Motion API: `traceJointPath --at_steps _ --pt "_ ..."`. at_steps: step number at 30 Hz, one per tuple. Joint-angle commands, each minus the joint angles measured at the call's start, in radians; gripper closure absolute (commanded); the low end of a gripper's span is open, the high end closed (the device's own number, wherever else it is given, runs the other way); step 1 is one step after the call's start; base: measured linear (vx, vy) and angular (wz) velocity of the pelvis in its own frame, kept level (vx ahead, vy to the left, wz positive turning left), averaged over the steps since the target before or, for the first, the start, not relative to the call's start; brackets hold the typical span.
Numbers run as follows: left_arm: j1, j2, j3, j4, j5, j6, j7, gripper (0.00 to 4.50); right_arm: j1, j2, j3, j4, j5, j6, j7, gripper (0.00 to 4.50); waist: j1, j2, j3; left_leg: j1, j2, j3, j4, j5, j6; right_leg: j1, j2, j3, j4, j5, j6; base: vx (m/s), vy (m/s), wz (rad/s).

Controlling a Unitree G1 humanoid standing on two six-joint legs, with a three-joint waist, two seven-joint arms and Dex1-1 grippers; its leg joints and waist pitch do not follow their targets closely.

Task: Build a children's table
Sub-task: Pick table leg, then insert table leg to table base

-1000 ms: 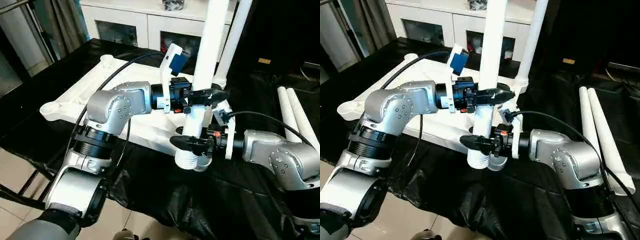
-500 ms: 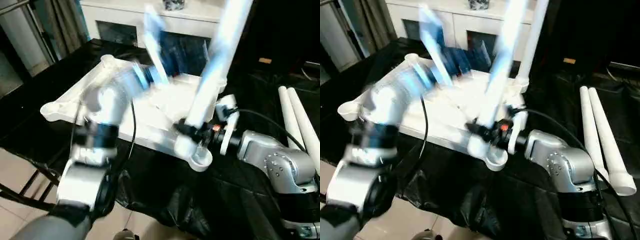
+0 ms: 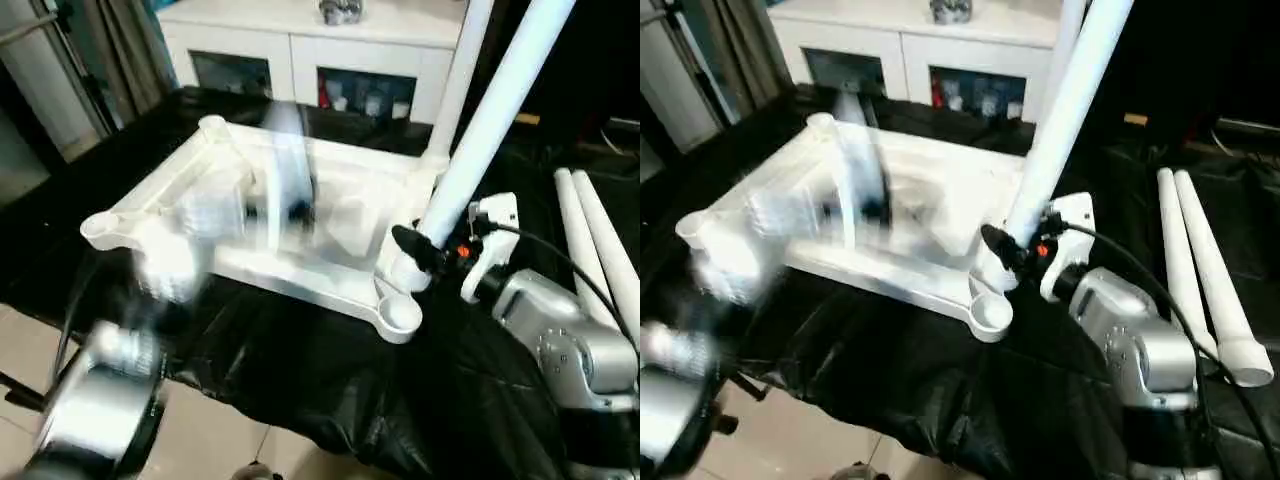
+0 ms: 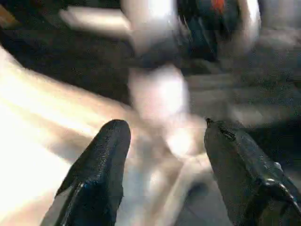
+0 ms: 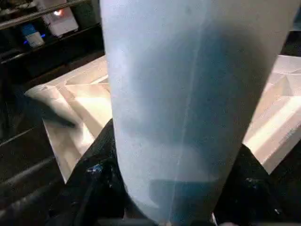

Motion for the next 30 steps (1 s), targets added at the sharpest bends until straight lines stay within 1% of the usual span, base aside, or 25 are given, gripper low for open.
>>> traceJointPath --at_steps 1,2,4,5,6,7,8,9,11,12,13,14,15,16,17,18,19,20,21,23,25,27,28,29,30 --pt "-0.033 0.016 -0.017 0.056 0.05 -0.078 -0.037 1.75 0.018 -0.006 -0.016 -0.041 -0.014 -0.027 -0.011 2.59 -0.008 0.007 -0.076 0.006 0.002 0.001 -0.063 -0.139 -0.02 0.067 -0.057 0.035 -0.069 -0.167 -0.149 0.0 0.0 0.0" --pt "-0.038 0.015 -0.025 0.082 0.066 -0.105 -0.038 1.75 0.024 -0.01 -0.011 -0.044 -0.02 -0.03 -0.011 2.59 -0.009 0.004 -0.075 0.007 0.001 0.002 -0.064 -0.15 -0.018 0.066 -0.057 0.034 -0.076 -0.184 -0.146 0.0 0.0 0.0" --pt "-0.064 0.009 -0.053 0.203 0.129 -0.214 -0.033 1.96 0.047 -0.018 0.008 -0.055 -0.038 -0.04 -0.008 2.59 -0.013 0.004 -0.073 0.006 0.0 0.001 -0.065 -0.17 -0.022 0.071 -0.058 0.035 -0.078 -0.217 -0.132 0.0 0.0 0.0" --pt "-0.08 0.002 -0.06 0.261 0.154 -0.267 -0.023 2.04 0.056 -0.019 0.013 -0.061 -0.041 -0.04 -0.006 2.59 -0.017 0.014 -0.073 0.007 -0.002 0.0 -0.065 -0.176 -0.022 0.07 -0.057 0.035 -0.082 -0.232 -0.123 0.0 0.0 0.0" --pt "-0.092 -0.003 -0.066 0.303 0.172 -0.299 -0.013 2.14 0.062 -0.02 0.016 -0.067 -0.044 -0.039 -0.005 2.59 -0.019 0.007 -0.071 0.005 -0.006 0.002 -0.064 -0.174 -0.016 0.072 -0.055 0.034 -0.088 -0.241 -0.116 0.0 0.0 0.0" --pt "-0.094 -0.003 -0.066 0.308 0.174 -0.303 -0.012 2.24 0.062 -0.02 0.016 -0.068 -0.044 -0.039 -0.005 2.59 -0.019 0.007 -0.075 0.004 -0.005 0.0 -0.063 -0.163 -0.016 0.076 -0.057 0.035 -0.084 -0.241 -0.11 0.0 0.0 0.0" --pt "-0.112 -0.006 -0.08 0.363 0.195 -0.337 -0.007 2.33 0.07 -0.022 0.019 -0.077 -0.048 -0.039 -0.006 2.59 -0.018 0.015 -0.076 0.004 -0.002 -0.003 -0.063 -0.157 -0.018 0.076 -0.06 0.035 -0.078 -0.228 -0.118 0.0 0.0 0.0" --pt "-0.124 -0.009 -0.091 0.399 0.209 -0.36 -0.005 2.33 0.075 -0.024 0.019 -0.084 -0.049 -0.04 -0.007 2.59 -0.023 0.011 -0.076 0.001 -0.004 -0.002 -0.063 -0.158 -0.014 0.078 -0.058 0.035 -0.08 -0.222 -0.126 0.0 0.0 0.0" --pt "-0.131 -0.012 -0.093 0.422 0.215 -0.372 -0.008 2.41 0.078 -0.025 0.02 -0.087 -0.048 -0.041 -0.009 2.59 -0.028 0.011 -0.075 -0.002 -0.004 -0.002 -0.062 -0.144 -0.008 0.079 -0.06 0.034 -0.079 -0.214 -0.137 0.0 0.0 0.0" --pt "-0.134 -0.014 -0.094 0.432 0.216 -0.374 -0.016 2.55 0.079 -0.027 0.02 -0.09 -0.048 -0.041 -0.011 2.59 -0.029 0.017 -0.075 0.0 -0.005 -0.001 -0.061 -0.146 -0.005 0.077 -0.059 0.033 -0.081 -0.226 -0.137 0.0 0.0 0.0" --pt "-0.14 -0.017 -0.099 0.447 0.224 -0.379 -0.016 2.71 0.082 -0.031 0.018 -0.095 -0.047 -0.04 -0.011 2.59 -0.032 0.031 -0.076 0.002 -0.003 -0.002 -0.06 -0.147 -0.005 0.076 -0.06 0.034 -0.08 -0.229 -0.145 0.0 0.0 0.0" --pt "-0.149 -0.02 -0.104 0.473 0.236 -0.394 -0.022 2.77 0.085 -0.034 0.017 -0.101 -0.047 -0.04 -0.01 2.59 -0.035 0.025 -0.075 0.004 -0.002 0.0 -0.06 -0.154 -0.001 0.073 -0.058 0.034 -0.086 -0.233 -0.147 0.0 0.0 0.0" --pt "-0.16 -0.025 -0.106 0.505 0.253 -0.42 -0.02 2.77 0.088 -0.037 0.015 -0.107 -0.048 -0.039 -0.009 2.59 -0.035 0.021 -0.077 0.003 -0.004 -0.001 -0.059 -0.151 0.002 0.078 -0.057 0.035 -0.082 -0.22 -0.152 0.0 0.0 0.0" --pt "-0.171 -0.029 -0.108 0.534 0.266 -0.435 -0.02 2.88 0.092 -0.04 0.013 -0.114 -0.049 -0.037 -0.008 2.59 -0.035 0.022 -0.074 0.002 -0.007 0.001 -0.058 -0.147 0.009 0.076 -0.054 0.033 -0.087 -0.231 -0.144 0.0 0.0 0.0" --pt "-0.177 -0.032 -0.108 0.551 0.273 -0.444 -0.021 3.04 0.094 -0.041 0.013 -0.117 -0.05 -0.036 -0.008 2.59 -0.034 0.024 -0.077 0.001 -0.005 -0.001 -0.058 -0.141 0.009 0.079 -0.058 0.034 -0.083 -0.234 -0.146 0.0 0.0 0.0" --pt "-0.187 -0.038 -0.105 0.578 0.282 -0.462 -0.018 3.15 0.097 -0.043 0.012 -0.122 -0.05 -0.036 -0.007 2.59 -0.035 0.03 -0.075 0.002 -0.006 0.0 -0.057 -0.141 0.013 0.076 -0.056 0.034 -0.087 -0.243 -0.145 0.0 0.0 0.0" --pt "-0.202 -0.045 -0.105 0.619 0.298 -0.486 -0.006 3.19 0.102 -0.049 0.013 -0.13 -0.052 -0.033 -0.007 2.59 -0.035 0.029 -0.076 0.002 -0.006 0.0 -0.056 -0.14 0.013 0.078 -0.057 0.034 -0.087 -0.244 -0.148 0.0 0.0 0.0" --pt "-0.205 -0.045 -0.107 0.629 0.304 -0.493 -0.003 3.25 0.103 -0.05 0.014 -0.132 -0.052 -0.032 -0.007 2.59 -0.036 0.029 -0.076 0.001 -0.008 0.001 -0.055 -0.138 0.016 0.078 -0.055 0.034 -0.089 -0.245 -0.146 0.0 0.0 0.0" --pt "-0.211 -0.046 -0.111 0.647 0.315 -0.503 0.004 3.34 0.107 -0.054 0.015 -0.136 -0.053 -0.031 -0.007 2.59 -0.034 0.028 -0.077 0.0 -0.006 -0.001 -0.056 -0.135 0.016 0.08 -0.057 0.034 -0.086 -0.241 -0.146 0.0 0.0 0.0" --pt "-0.215 -0.047 -0.11 0.66 0.316 -0.502 0.001 3.45 0.109 -0.057 0.015 -0.14 -0.051 -0.03 -0.007 2.59 -0.037 0.033 -0.076 0.0 -0.006 -0.001 -0.056 -0.133 0.019 0.08 -0.057 0.033 -0.086 -0.247 -0.145 0.0 0.0 0.0" --pt "-0.219 -0.049 -0.106 0.674 0.318 -0.504 -0.003 3.69 0.11 -0.061 0.014 -0.144 -0.049 -0.026 -0.007 2.59 -0.037 0.032 -0.076 0.0 -0.006 -0.001 -0.056 -0.136 0.022 0.079 -0.057 0.033 -0.088 -0.26 -0.147 0.0 0.0 0.0" --pt "-0.222 -0.05 -0.104 0.686 0.325 -0.506 -0.006 3.72 0.109 -0.063 0.018 -0.145 -0.051 -0.025 -0.006 2.59 -0.038 0.033 -0.076 0.001 -0.004 -0.001 -0.057 -0.136 0.024 0.078 -0.058 0.033 -0.088 -0.264 -0.15 0.0 0.0 0.0" --pt "-0.224 -0.05 -0.105 0.693 0.331 -0.504 -0.009 3.97 0.106 -0.063 0.023 -0.143 -0.053 -0.026 -0.002 2.59 -0.038 0.029 -0.076 0.001 -0.004 -0.001 -0.057 -0.137 0.026 0.077 -0.057 0.033 -0.089 -0.262 -0.15 0.0 0.0 0.0" --pt "-0.225 -0.05 -0.105 0.702 0.338 -0.507 -0.009 4.04 0.103 -0.064 0.027 -0.141 -0.053 -0.026 -0.001 2.59 -0.038 0.03 -0.076 0.001 -0.004 -0.001 -0.057 -0.137 0.026 0.077 -0.057 0.033 -0.088 -0.261 -0.151 0.0 0.0 0.0" --pt "-0.229 -0.051 -0.105 0.721 0.356 -0.516 -0.004 4.04 0.098 -0.064 0.035 -0.136 -0.055 -0.029 0.002 2.59 -0.039 0.027 -0.076 0.0 -0.006 0.0 -0.056 -0.134 0.027 0.078 -0.056 0.032 -0.088 -0.256 -0.151 0.0 0.0 0.0"
